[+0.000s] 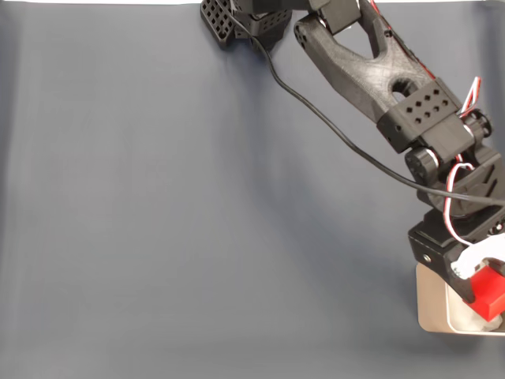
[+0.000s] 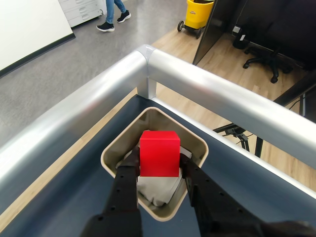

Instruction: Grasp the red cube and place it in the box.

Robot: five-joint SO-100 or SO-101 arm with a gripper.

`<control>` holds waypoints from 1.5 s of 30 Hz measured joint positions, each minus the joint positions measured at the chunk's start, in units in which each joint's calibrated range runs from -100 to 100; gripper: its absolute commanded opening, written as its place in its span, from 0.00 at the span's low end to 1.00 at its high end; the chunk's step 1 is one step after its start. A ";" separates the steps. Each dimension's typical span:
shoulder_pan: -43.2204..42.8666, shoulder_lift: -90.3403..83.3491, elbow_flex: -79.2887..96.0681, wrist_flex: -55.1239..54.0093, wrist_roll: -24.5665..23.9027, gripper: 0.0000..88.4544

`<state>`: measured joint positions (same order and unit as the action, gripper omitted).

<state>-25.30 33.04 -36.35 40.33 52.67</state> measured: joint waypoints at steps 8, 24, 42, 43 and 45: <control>-0.07 -0.09 0.00 -0.08 0.00 0.03; 0.00 -0.09 -1.63 0.24 0.00 0.47; 0.00 -0.09 -1.63 0.24 0.00 0.47; 0.00 -0.09 -1.63 0.24 0.00 0.47; 0.00 -0.09 -1.63 0.24 0.00 0.47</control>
<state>-25.30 32.96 -37.97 40.57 52.67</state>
